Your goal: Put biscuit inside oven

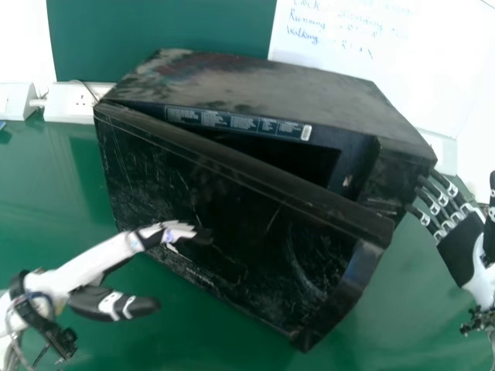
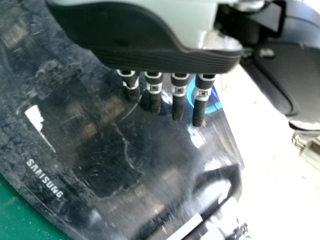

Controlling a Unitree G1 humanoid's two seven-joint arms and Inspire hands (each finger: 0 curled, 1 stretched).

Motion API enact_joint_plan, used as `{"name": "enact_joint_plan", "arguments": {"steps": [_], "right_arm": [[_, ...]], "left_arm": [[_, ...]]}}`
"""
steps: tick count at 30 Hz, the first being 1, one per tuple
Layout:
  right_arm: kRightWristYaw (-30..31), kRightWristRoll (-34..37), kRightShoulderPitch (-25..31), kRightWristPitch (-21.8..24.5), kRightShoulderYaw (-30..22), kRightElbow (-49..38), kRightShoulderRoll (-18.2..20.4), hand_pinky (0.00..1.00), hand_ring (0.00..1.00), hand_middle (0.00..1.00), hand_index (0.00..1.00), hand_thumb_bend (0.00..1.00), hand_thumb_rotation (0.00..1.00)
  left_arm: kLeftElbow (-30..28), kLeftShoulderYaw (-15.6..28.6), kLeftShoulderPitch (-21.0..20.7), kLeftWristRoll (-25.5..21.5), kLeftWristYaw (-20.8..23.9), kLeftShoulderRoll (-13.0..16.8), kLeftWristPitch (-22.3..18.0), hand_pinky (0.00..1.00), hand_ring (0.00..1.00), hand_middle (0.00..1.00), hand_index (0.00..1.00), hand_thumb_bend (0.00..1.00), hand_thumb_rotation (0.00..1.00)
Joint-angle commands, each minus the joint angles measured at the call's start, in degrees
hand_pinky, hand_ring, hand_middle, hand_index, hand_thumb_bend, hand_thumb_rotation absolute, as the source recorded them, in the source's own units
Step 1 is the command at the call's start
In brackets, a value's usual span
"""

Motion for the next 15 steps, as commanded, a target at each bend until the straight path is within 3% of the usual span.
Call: {"name": "enact_joint_plan", "arguments": {"steps": [1,5,8,12,14,15], "right_arm": [[-0.59,-0.45,0.92,-0.29,-0.21,-0.71,0.44,0.82,0.91,0.92,0.91,1.00,1.00],[0.18,-0.49,1.07,-0.77,-0.20,-0.38,0.26,0.82,0.90,0.91,0.92,0.98,1.00],[0.41,-0.31,0.91,-0.82,-0.34,-0.15,0.32,0.87,0.92,0.92,0.91,1.00,1.00],[0.88,-0.30,0.77,-0.78,-0.53,0.31,0.05,0.91,0.93,0.92,0.92,1.00,1.00],[0.75,-0.03,0.89,-0.47,-0.69,0.09,0.21,0.92,0.94,0.94,0.94,1.00,1.00],[0.75,0.03,0.95,-0.44,-0.75,0.02,0.29,0.94,0.95,0.94,0.94,1.00,1.00]], "left_arm": [[0.13,-1.16,-1.99,0.40,-0.96,0.99,0.57,0.84,0.91,0.93,0.89,0.79,1.00],[-0.05,-2.42,-5.39,-0.71,-2.61,2.30,4.51,0.82,0.91,0.93,0.88,0.80,1.00],[0.77,-3.51,-8.13,-1.78,-3.77,2.73,8.59,0.82,0.90,0.92,0.88,0.78,1.00],[6.34,-5.50,-14.40,-5.29,-6.55,-0.34,9.17,0.80,0.89,0.92,0.88,0.78,1.00],[7.61,-6.50,-16.85,-6.29,-7.58,-0.38,12.95,0.80,0.89,0.92,0.88,0.78,1.00],[9.07,-6.88,-18.19,-6.73,-8.59,-0.89,12.84,0.80,0.89,0.92,0.87,0.78,1.00]]}}
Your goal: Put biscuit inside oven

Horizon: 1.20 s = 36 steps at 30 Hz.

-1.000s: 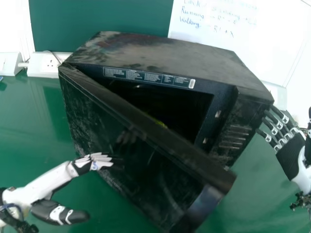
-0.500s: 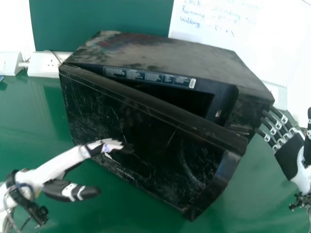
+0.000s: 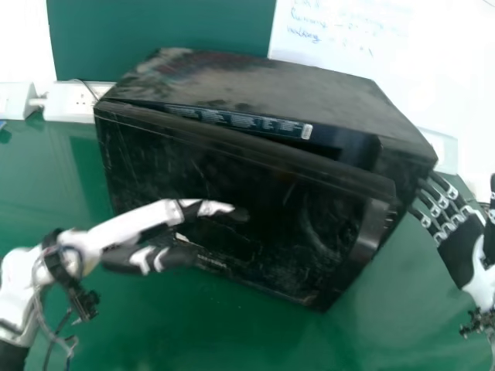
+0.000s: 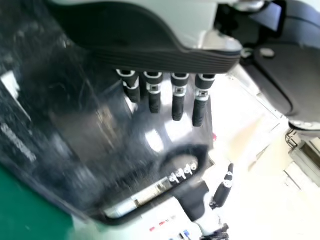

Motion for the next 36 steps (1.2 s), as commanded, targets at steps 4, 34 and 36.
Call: {"name": "enact_joint_plan", "arguments": {"steps": [4,34,36], "right_arm": [[-0.36,0.03,1.05,-0.46,-0.60,-1.03,0.52,0.95,0.96,0.95,0.94,0.95,1.00],[-1.36,0.42,2.22,-0.22,-0.77,-1.73,1.44,1.00,1.00,1.00,1.00,0.96,1.00],[-1.12,0.63,1.97,-0.21,-0.68,-1.34,1.31,1.00,1.00,1.00,1.00,0.94,1.00]], "left_arm": [[5.42,-2.04,-5.74,-1.83,-4.69,-1.85,1.65,0.77,0.87,0.90,0.86,0.79,1.00],[6.19,-3.42,-10.96,4.58,-5.87,-0.94,12.45,0.81,0.90,0.91,0.86,0.78,1.00],[2.61,-1.89,-7.81,3.04,-5.69,-0.44,12.19,0.81,0.90,0.91,0.87,0.78,1.00]]}}
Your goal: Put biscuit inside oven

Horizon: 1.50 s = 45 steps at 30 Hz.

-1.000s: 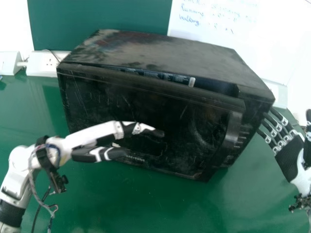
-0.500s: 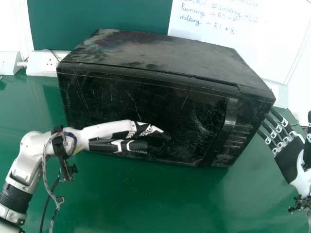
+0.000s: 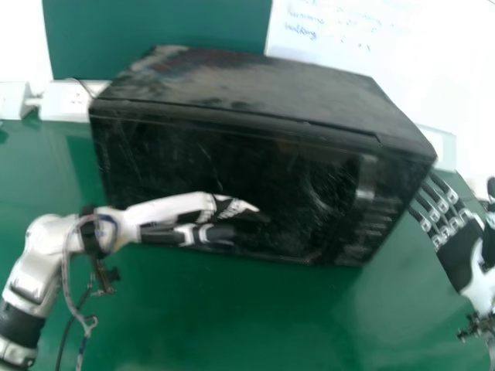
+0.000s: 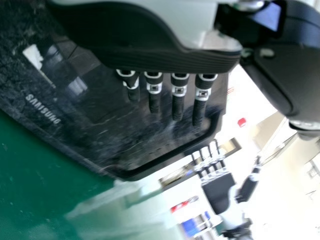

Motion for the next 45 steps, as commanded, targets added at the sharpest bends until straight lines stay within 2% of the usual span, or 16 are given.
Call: {"name": "enact_joint_plan", "arguments": {"steps": [1,4,7,13,16,21,24,26,29,32,34,36,38,42,43,45], "right_arm": [[0.13,0.36,0.37,-0.16,-0.44,0.24,0.30,1.00,1.00,1.00,1.00,0.92,1.00],[0.08,0.33,0.35,-0.21,-0.39,-0.03,0.30,1.00,1.00,1.00,1.00,0.88,1.00],[0.04,-0.11,0.25,-0.65,-0.33,0.10,0.26,0.99,0.99,0.98,0.97,0.90,1.00],[0.29,-0.42,-0.56,-0.59,-0.19,1.00,-0.50,1.00,0.98,0.97,0.97,0.85,1.00],[0.45,-0.45,-1.00,-0.51,-0.05,1.40,-0.77,0.99,0.99,0.99,0.99,0.91,1.00],[-0.33,-0.93,-0.96,-0.67,0.14,0.63,-0.37,0.97,1.00,0.99,1.00,0.88,1.00],[-0.20,-0.87,-1.10,-0.54,-0.12,0.77,-0.73,0.99,1.00,0.99,1.00,0.85,1.00],[-0.69,-1.22,-1.08,-0.61,-0.21,0.54,-0.80,0.99,1.00,1.00,1.00,0.83,1.00],[-0.71,-1.19,-1.02,-0.74,-0.29,0.44,-0.74,1.00,1.00,1.00,1.00,0.91,0.98],[-0.50,-1.41,-1.04,-1.12,-0.33,0.58,-0.78,0.98,1.00,1.00,1.00,0.99,0.93],[-1.04,-1.78,-1.03,-1.17,-0.36,0.58,-0.77,0.94,1.00,1.00,1.00,0.96,0.96],[-2.14,-2.10,-0.89,-0.85,-0.32,0.08,-0.59,0.96,1.00,1.00,1.00,0.95,0.95],[-2.18,-2.18,-0.93,-1.05,-0.25,0.00,-0.46,0.99,1.00,1.00,1.00,0.87,0.93],[-1.93,-1.82,-1.22,-1.07,-0.26,0.28,-0.44,0.99,1.00,1.00,1.00,0.65,0.96],[-2.17,-1.48,-1.34,-0.66,-0.35,0.34,-0.39,1.00,1.00,1.00,1.00,0.63,0.97],[-2.37,-1.04,-1.46,-0.27,-0.44,0.47,-0.27,1.00,1.00,1.00,1.00,0.74,0.96]], "left_arm": [[-4.05,2.38,4.49,-2.32,0.21,0.18,-1.31,0.81,0.90,0.91,0.87,0.78,1.00],[-9.71,4.66,10.89,-3.09,3.38,-1.48,-3.41,0.81,0.90,0.92,0.87,0.77,1.00],[-15.95,6.59,17.84,0.96,8.12,-2.07,-6.87,0.81,0.90,0.92,0.87,0.76,1.00],[-21.98,9.76,30.97,2.30,13.35,-5.35,-16.94,0.82,0.91,0.93,0.88,0.78,1.00],[-27.31,12.00,38.57,4.65,16.54,-6.49,-18.52,0.82,0.90,0.93,0.88,0.78,1.00],[-34.54,15.46,49.89,5.19,18.96,-7.28,-19.64,0.80,0.90,0.92,0.87,0.78,1.00],[-35.41,16.54,54.89,4.44,20.08,-8.93,-23.20,0.78,0.88,0.91,0.87,0.78,1.00],[-35.62,16.87,58.94,1.12,20.22,-9.91,-23.87,0.74,0.86,0.89,0.86,0.78,1.00],[-35.64,16.91,65.24,-3.24,20.48,-12.36,-26.58,0.75,0.87,0.89,0.86,0.77,1.00],[-36.38,16.92,72.05,-3.86,21.47,-15.77,-29.61,0.76,0.88,0.90,0.87,0.76,1.00],[-36.46,17.05,76.55,-4.78,21.57,-17.39,-31.49,0.75,0.88,0.90,0.86,0.76,1.00],[-37.88,16.10,82.00,-7.50,22.35,-18.97,-30.62,0.76,0.89,0.90,0.85,0.79,1.00],[-38.94,14.33,86.43,-10.43,23.09,-20.77,-30.38,0.76,0.88,0.90,0.86,0.79,1.00],[-38.46,11.36,90.68,-10.87,24.73,-25.66,-33.58,0.76,0.90,0.91,0.87,0.77,1.00],[-38.10,10.86,91.60,-11.60,24.44,-25.79,-33.86,0.78,0.90,0.92,0.87,0.76,1.00],[-36.82,10.19,92.39,-12.63,23.78,-26.06,-35.01,0.81,0.91,0.92,0.87,0.77,1.00]]}}
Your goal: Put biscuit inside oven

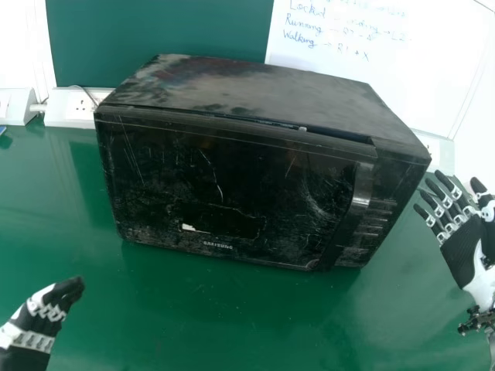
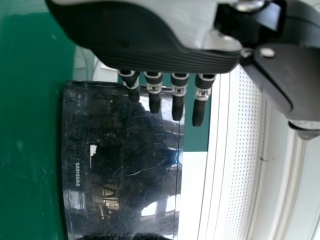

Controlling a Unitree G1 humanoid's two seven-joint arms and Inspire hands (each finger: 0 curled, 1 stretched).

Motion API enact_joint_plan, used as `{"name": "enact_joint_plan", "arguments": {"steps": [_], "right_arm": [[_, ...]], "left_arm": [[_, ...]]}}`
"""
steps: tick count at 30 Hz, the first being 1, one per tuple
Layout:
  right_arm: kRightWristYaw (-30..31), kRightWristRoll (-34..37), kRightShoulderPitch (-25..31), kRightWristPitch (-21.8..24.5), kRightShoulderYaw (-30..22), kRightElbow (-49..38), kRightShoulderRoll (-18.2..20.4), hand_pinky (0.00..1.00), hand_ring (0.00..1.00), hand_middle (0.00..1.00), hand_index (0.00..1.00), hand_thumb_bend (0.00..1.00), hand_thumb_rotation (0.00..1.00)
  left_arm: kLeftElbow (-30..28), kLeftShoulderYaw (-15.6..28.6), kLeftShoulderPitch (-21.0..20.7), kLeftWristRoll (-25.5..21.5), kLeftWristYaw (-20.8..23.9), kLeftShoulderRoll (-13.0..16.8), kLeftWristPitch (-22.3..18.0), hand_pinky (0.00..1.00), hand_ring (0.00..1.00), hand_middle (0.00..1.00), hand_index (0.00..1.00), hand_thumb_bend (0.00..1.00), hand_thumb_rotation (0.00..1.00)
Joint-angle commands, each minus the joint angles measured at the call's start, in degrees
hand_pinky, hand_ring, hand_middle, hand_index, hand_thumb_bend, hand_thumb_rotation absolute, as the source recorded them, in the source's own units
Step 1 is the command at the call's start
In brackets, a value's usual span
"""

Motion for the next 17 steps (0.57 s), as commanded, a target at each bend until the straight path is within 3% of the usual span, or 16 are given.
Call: {"name": "enact_joint_plan", "arguments": {"steps": [1,2,4,12,17], "right_arm": [[-0.22,0.79,-0.44,0.30,-0.61,0.11,0.03,1.00,1.00,1.00,1.00,0.84,0.96],[-0.10,0.58,-0.40,-0.06,-0.55,0.20,0.06,1.00,1.00,1.00,1.00,0.92,0.97],[0.35,0.05,-0.41,-0.86,-0.35,0.47,-0.05,1.00,1.00,1.00,1.00,0.97,0.98],[0.55,-0.06,-0.78,-0.87,-0.13,0.84,-0.11,1.00,1.00,1.00,1.00,0.96,1.00],[1.64,-0.28,-0.91,-1.87,0.14,1.21,0.09,0.99,1.00,1.00,1.00,0.94,1.00]], "left_arm": [[1.00,-1.30,1.70,-1.09,-0.24,-0.69,-1.37,0.82,0.92,0.93,0.87,0.77,1.00],[1.24,-1.88,1.99,-1.68,-0.18,-0.87,-1.44,0.82,0.92,0.93,0.87,0.77,1.00],[1.52,-3.06,3.00,-2.45,0.56,-1.70,-1.14,0.81,0.91,0.92,0.87,0.77,1.00],[6.18,0.13,1.58,-2.49,3.08,-4.22,-2.64,0.86,0.93,0.93,0.88,0.77,1.00],[9.47,2.19,-1.21,-4.31,2.17,-2.84,-3.06,0.89,0.94,0.94,0.90,0.76,1.00]]}}
